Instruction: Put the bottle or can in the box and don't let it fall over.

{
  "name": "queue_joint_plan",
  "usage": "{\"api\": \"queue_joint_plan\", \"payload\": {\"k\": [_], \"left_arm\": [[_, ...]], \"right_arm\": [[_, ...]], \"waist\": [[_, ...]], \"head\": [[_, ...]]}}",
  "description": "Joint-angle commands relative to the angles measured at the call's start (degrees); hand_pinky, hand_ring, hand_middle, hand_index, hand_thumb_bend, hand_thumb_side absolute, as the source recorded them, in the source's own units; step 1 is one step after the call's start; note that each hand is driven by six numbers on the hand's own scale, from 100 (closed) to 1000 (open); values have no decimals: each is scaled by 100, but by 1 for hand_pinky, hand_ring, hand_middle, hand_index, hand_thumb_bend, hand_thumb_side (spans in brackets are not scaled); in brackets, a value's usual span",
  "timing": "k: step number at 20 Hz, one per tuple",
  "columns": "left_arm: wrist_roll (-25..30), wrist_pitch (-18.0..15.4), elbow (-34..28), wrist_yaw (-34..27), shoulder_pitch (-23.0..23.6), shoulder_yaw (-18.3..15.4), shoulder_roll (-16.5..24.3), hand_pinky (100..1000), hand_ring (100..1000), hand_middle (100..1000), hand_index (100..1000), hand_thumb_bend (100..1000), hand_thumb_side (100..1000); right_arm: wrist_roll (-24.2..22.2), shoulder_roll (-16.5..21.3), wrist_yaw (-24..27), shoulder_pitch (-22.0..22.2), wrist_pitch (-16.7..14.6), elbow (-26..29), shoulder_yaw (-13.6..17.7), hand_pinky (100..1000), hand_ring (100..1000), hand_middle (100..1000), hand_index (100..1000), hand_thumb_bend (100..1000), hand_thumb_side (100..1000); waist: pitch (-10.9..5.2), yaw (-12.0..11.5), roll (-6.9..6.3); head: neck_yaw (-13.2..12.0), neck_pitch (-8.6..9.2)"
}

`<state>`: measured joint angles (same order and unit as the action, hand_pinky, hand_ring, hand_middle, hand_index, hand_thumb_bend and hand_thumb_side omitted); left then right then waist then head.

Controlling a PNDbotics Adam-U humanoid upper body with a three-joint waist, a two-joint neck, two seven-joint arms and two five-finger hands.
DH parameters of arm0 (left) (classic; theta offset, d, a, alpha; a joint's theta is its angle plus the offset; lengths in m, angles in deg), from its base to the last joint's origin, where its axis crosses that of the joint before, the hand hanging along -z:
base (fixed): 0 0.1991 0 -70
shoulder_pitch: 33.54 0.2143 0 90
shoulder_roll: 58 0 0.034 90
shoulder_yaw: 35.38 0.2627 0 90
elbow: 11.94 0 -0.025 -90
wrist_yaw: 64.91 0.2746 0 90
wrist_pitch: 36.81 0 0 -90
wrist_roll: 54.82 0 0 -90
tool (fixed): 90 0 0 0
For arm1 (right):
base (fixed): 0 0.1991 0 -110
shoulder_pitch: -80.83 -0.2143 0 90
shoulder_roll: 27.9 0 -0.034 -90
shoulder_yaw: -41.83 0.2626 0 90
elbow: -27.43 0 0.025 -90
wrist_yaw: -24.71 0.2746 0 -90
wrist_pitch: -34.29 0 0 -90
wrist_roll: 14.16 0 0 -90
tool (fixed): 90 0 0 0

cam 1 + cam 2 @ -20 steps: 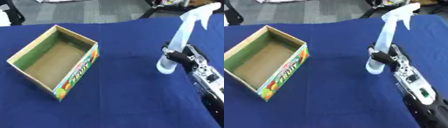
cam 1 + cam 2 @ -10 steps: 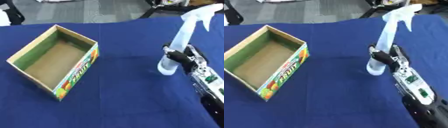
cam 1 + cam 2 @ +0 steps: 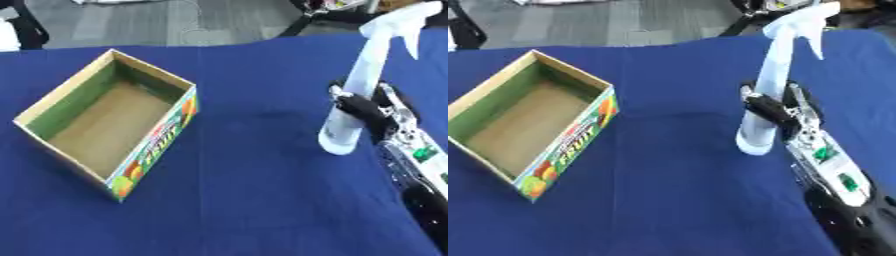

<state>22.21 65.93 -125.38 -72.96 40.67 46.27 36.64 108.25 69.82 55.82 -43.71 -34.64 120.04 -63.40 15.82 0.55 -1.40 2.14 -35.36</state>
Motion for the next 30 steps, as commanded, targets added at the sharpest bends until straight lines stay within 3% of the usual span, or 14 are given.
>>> {"api": "queue_joint_plan", "payload": {"k": [1,9,24,30], "left_arm": [[8,-20,-115,-36,-72,-45,104,1000,1000,1000,895,100,601],[8,-29,-115,-32,-86,-41,107,1000,1000,1000,894,100,598],[41,-60,-115,-18,-96,-42,115,1000,1000,1000,891,100,594],[6,-64,-115,-28,-129,-44,109,1000,1000,1000,892,100,593]], "right_arm": [[48,163,72,-210,66,307,23,1000,943,1000,172,100,100],[168,46,345,-757,300,584,-47,1000,940,1000,163,100,100],[325,-22,669,-1290,483,909,-98,1000,937,1000,162,100,100],[383,-268,771,-1791,608,920,-194,1000,937,1000,164,100,100]], "waist": [[-132,-9,10],[-165,-27,42],[-186,-47,69],[-225,-107,100]], "head": [[-7,-5],[-17,-31],[-13,-38],[28,-62]]}}
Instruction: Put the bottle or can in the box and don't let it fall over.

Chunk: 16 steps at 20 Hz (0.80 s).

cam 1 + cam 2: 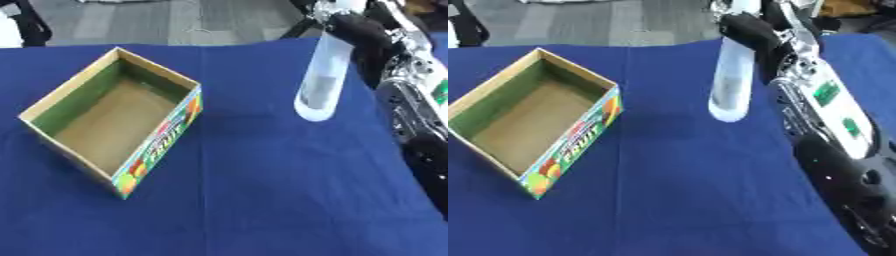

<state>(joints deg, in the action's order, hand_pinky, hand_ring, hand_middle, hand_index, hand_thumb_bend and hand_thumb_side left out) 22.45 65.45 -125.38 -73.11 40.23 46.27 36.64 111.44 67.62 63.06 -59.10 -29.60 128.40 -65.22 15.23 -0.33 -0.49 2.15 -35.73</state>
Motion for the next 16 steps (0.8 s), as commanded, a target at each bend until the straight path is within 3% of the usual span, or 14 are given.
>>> {"api": "queue_joint_plan", "payload": {"k": [1,8,16], "left_arm": [[-35,-20,-115,-13,-97,-45,105,1000,1000,1000,892,100,593],[-170,-95,-115,-15,-337,-42,40,1000,1000,1000,890,100,581],[-346,-491,-115,-69,-860,-53,-88,1000,1000,1000,887,100,548]], "right_arm": [[69,-111,53,-363,138,37,-48,1000,937,1000,165,100,100],[-22,-752,-67,-1214,295,-594,-343,1000,937,1000,168,100,100],[-169,-1370,-637,-1727,-86,-1775,-530,1000,938,1000,172,100,100]], "waist": [[-172,-35,14],[-177,-277,70],[-117,-725,135]], "head": [[44,-29],[254,-38],[604,-5]]}}
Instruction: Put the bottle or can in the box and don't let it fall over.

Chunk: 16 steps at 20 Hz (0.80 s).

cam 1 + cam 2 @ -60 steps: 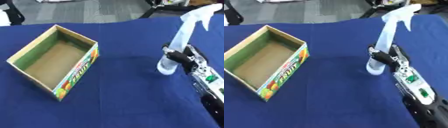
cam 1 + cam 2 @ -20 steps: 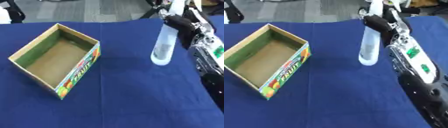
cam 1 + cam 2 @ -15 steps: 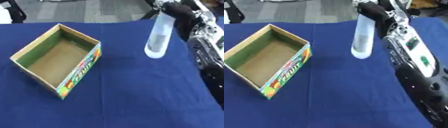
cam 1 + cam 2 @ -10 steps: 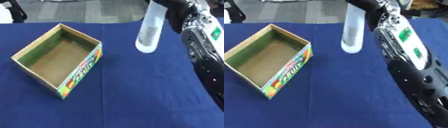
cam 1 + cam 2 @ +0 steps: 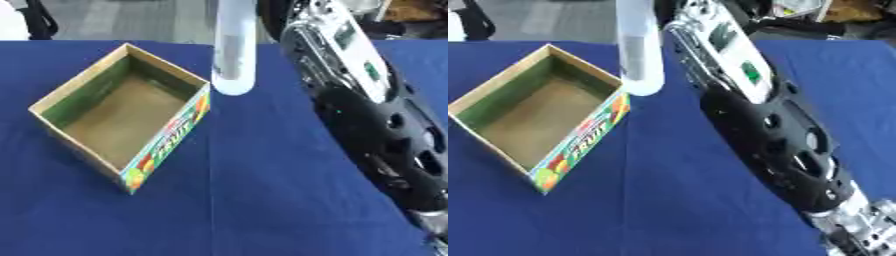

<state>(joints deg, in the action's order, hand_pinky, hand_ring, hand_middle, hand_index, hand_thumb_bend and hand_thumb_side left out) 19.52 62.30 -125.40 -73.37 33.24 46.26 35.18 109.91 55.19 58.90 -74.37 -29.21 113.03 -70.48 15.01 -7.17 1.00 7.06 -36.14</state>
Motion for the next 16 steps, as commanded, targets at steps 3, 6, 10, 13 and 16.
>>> {"api": "queue_joint_plan", "payload": {"k": [3,6,10,13,16], "left_arm": [[-113,-556,-113,-116,-326,-32,9,1000,1000,1000,878,100,520],[-52,-927,-113,-182,-460,34,-22,1000,1000,1000,876,100,496],[123,-1212,-113,-318,-592,111,-116,1000,1000,1000,874,100,493],[210,-1259,-113,-388,-693,138,-180,1000,1000,1000,874,100,487],[277,-1318,-113,-421,-790,155,-224,1000,1000,1000,873,100,480]], "right_arm": [[-98,-364,-438,-291,-353,-562,-51,1000,937,1000,172,100,100],[-171,-539,-580,-380,-592,-782,-72,1000,937,1000,172,100,100],[-259,-690,-651,-398,-940,-965,-50,1000,936,1000,172,100,100],[-330,-783,-692,-349,-1188,-1145,-62,1000,938,1000,172,100,100],[-428,-850,-845,-243,-1385,-1314,-89,1000,939,1000,173,100,100]], "waist": [[-45,-186,-20],[3,-299,-23],[85,-464,-53],[152,-590,-75],[224,-690,-87]], "head": [[235,55],[341,72],[514,144],[640,194],[723,269]]}}
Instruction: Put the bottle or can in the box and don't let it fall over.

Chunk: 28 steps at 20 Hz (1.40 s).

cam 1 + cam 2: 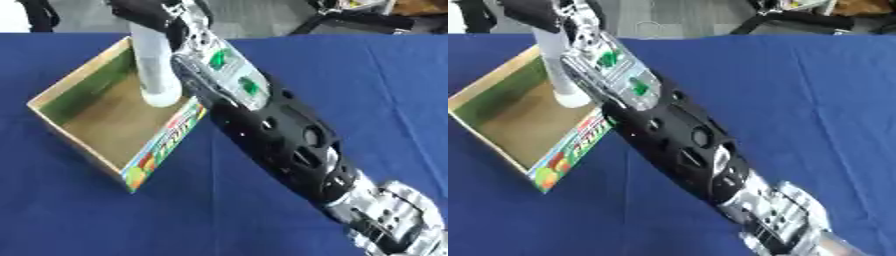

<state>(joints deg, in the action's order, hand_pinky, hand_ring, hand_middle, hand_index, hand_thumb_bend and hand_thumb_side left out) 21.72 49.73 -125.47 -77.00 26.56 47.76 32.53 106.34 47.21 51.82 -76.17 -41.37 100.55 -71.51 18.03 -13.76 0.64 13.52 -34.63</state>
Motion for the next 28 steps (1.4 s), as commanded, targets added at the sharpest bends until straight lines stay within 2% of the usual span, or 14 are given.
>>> {"api": "queue_joint_plan", "payload": {"k": [1,7,9,10,11,12,13,14,15,17,18,20,23,28], "left_arm": [[81,-74,-106,-67,-148,13,28,1000,1000,1000,873,100,480],[150,-85,-106,-89,-207,32,-11,1000,1000,1000,872,100,484],[156,-82,-106,-86,-203,32,-5,1000,1000,1000,872,100,484],[157,-82,-106,-84,-201,32,1,1000,1000,1000,872,100,484],[157,-82,-106,-82,-197,31,10,1000,1000,1000,872,100,484],[156,-81,-106,-80,-192,30,18,1000,1000,1000,872,100,485],[154,-77,-106,-79,-182,28,30,1000,1000,1000,872,100,486],[149,-74,-106,-78,-171,26,43,1000,1000,1000,871,100,487],[143,-70,-106,-78,-155,24,57,1000,1000,1000,870,100,488],[136,-59,-106,-83,-116,26,90,1000,1000,1000,870,100,489],[136,-50,-106,-83,-93,28,108,1000,1000,1000,870,100,489],[135,-40,-106,-78,-53,27,138,1000,1000,1000,870,100,488],[128,-27,-106,-67,18,21,185,1000,1000,1000,871,100,488],[115,-11,-106,-48,108,9,236,1000,1000,1000,870,100,488]], "right_arm": [[-108,-75,-215,-16,-232,-136,3,1000,939,1000,174,100,100],[-298,-255,-665,296,-522,-726,-26,1000,939,1000,184,100,100],[-363,-294,-784,361,-568,-879,-40,1000,943,1000,223,100,100],[-412,-307,-839,386,-568,-929,-51,1000,951,1000,322,100,100],[-495,-311,-889,408,-533,-953,-76,1000,955,1000,375,100,100],[-594,-309,-935,424,-482,-954,-94,1000,969,1000,491,100,100],[-720,-295,-990,440,-415,-926,-117,1000,979,1000,550,100,100],[-838,-270,-1065,453,-348,-880,-134,1000,995,1000,660,100,100],[-962,-236,-1168,464,-272,-819,-158,1000,1000,1000,739,201,100],[-1231,-154,-1434,484,-77,-645,-188,1000,1000,1000,840,358,100],[-1380,-108,-1579,497,32,-521,-193,1000,1000,1000,904,421,100],[-1666,-14,-1827,522,256,-270,-181,1000,1000,1000,978,479,100],[-2086,152,-2107,542,538,42,-152,1000,1000,1000,1000,519,100],[-2865,379,-2413,616,809,347,-90,1000,1000,1000,1000,492,100]], "waist": [[-56,-55,-54],[27,-103,-67],[31,-93,-64],[29,-87,-60],[25,-79,-55],[19,-69,-50],[9,-55,-43],[-2,-38,-36],[-17,-18,-29],[-49,29,-17],[-67,55,-11],[-98,98,-4],[-151,165,5],[-207,251,9]], "head": [[101,142],[165,229],[161,227],[151,223],[138,217],[128,212],[114,203],[96,193],[71,179],[10,147],[-21,131],[-71,101],[-134,60],[-213,7]]}}
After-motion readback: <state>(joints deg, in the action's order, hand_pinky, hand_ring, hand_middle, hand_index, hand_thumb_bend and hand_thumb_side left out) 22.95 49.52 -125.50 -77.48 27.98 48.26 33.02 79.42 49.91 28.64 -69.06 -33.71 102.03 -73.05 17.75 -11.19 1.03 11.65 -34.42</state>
